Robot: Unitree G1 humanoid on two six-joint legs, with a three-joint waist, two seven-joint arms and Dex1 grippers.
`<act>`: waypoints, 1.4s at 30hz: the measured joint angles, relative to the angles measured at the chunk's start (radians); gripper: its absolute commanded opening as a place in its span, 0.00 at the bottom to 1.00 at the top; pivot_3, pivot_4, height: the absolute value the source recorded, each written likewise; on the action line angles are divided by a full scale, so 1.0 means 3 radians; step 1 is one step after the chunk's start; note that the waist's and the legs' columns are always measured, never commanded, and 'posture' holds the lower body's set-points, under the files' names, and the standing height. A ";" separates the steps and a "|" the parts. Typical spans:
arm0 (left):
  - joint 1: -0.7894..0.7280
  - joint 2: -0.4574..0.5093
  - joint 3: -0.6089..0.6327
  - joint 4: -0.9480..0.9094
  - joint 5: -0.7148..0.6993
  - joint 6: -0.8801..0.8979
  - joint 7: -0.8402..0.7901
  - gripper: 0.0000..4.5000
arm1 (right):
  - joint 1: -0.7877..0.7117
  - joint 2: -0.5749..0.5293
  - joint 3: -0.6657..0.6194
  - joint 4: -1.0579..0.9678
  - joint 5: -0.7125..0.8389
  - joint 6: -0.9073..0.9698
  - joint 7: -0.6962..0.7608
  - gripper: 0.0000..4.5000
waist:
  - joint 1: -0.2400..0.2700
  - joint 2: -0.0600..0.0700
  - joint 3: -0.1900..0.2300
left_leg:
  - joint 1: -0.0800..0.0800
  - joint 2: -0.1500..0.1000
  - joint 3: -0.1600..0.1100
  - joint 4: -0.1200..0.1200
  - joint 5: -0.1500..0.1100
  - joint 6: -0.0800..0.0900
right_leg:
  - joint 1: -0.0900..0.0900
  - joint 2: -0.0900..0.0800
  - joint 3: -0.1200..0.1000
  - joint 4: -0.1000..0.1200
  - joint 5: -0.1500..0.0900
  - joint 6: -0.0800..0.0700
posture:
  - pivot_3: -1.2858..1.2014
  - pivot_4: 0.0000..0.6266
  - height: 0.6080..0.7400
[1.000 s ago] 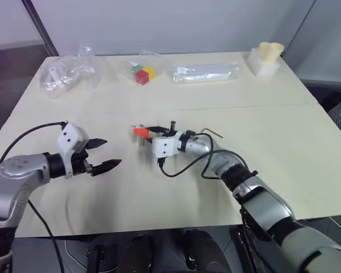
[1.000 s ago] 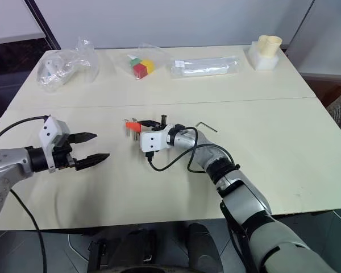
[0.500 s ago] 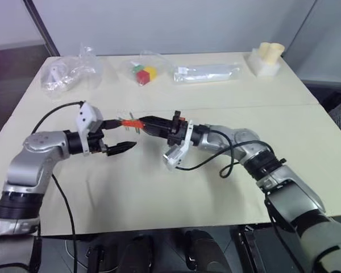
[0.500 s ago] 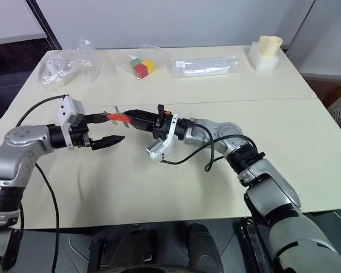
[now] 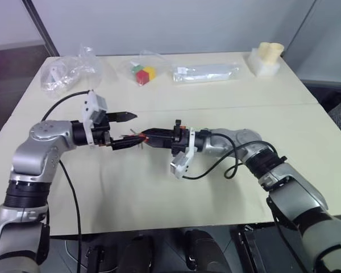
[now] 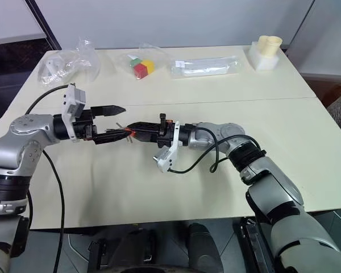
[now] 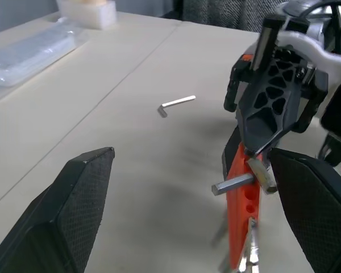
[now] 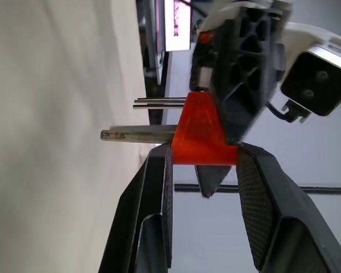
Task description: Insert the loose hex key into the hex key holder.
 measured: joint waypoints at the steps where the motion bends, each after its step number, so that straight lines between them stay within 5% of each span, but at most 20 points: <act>1: 0.0004 -0.0001 0.0000 0.0000 0.0000 0.0000 0.0001 1.00 | -0.0018 -0.0004 -0.0007 0.0000 0.0105 -0.0034 0.0084 0.22 | 0.0001 0.0000 0.0000 | 0.0000 0.0000 0.0000 0.0001 0.0000 0.0000 | 0.0000 0.0000 0.0000 0.0000 0.0000 0.0000 | 0.52 0.24 1.00; 23: -0.0001 -0.0098 0.0052 -0.0266 -0.0226 0.0161 0.0162 1.00 | -0.0112 -0.0058 -0.0214 0.0163 0.1496 -0.0135 0.1463 0.22 | 0.0010 0.0000 0.0000 | 0.0000 0.0000 -0.0001 0.0005 0.0000 0.0000 | 0.0002 -0.0002 0.0002 0.0001 0.0000 0.0000 | 0.52 0.24 1.00; 38: -0.0094 -0.0132 0.0169 -0.0296 -0.0414 0.0304 0.0265 1.00 | -0.0087 -0.0046 -0.0344 0.0253 0.1812 -0.0129 0.1998 0.22 | 0.0012 0.0000 0.0000 | 0.0000 0.0000 -0.0001 0.0007 0.0000 0.0000 | 0.0002 -0.0002 0.0002 0.0002 0.0000 0.0000 | 0.52 0.24 1.00; 42: -0.0094 -0.0148 0.0169 -0.0285 -0.0414 0.0311 0.0281 0.83 | -0.0046 -0.0045 -0.0371 0.0244 0.1822 -0.0124 0.2065 0.22 | 0.0013 0.0000 0.0000 | 0.0000 0.0000 -0.0001 0.0007 0.0000 0.0000 | 0.0002 -0.0002 0.0002 0.0002 0.0000 0.0000 | 0.52 0.24 1.00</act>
